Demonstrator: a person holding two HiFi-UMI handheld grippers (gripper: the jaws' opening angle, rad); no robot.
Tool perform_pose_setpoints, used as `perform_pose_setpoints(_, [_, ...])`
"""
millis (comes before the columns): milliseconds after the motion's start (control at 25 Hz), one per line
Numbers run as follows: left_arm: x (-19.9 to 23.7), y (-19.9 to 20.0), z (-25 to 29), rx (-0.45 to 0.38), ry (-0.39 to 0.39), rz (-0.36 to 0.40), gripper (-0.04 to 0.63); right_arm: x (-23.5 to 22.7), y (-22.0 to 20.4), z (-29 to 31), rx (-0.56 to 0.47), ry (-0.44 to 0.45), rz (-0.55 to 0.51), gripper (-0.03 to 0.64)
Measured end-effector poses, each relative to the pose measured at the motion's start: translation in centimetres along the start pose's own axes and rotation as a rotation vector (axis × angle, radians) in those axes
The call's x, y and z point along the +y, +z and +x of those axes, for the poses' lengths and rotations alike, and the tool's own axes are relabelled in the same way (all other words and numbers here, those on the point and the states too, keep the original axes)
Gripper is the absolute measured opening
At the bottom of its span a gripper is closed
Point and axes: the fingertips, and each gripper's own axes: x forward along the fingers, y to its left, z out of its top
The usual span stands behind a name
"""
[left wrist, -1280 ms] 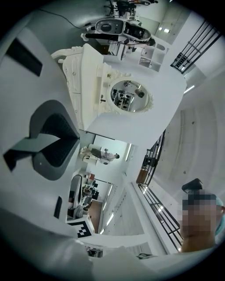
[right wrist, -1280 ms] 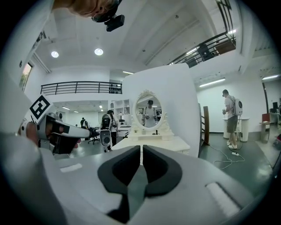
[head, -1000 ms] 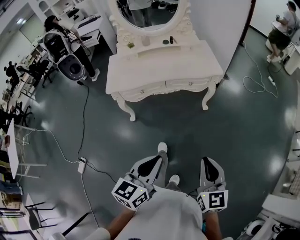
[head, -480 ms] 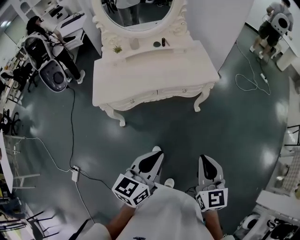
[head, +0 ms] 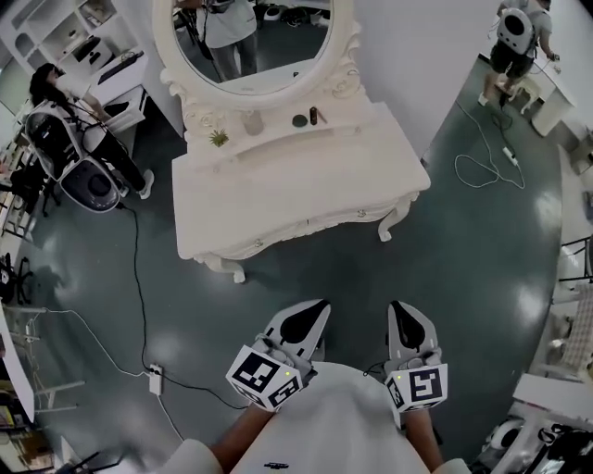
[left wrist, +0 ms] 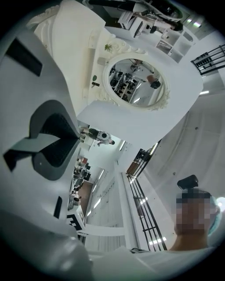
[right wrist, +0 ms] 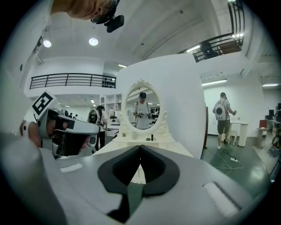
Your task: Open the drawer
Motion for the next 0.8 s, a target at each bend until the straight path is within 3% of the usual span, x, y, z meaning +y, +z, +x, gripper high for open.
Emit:
perform_pose_setpoints(360, [5.9,2.8,3.5,0.013,-0.063,-0.019,0.009,-1.8,0.9,6.1,0.009,-0.091,0.003,0.012])
perform_pose_setpoints(800, [9.0,2.5,8.8,0.082,-0.023,-0.065,0.009,-7.0,0.0,11.6,0.069,-0.059,0.022,0.011])
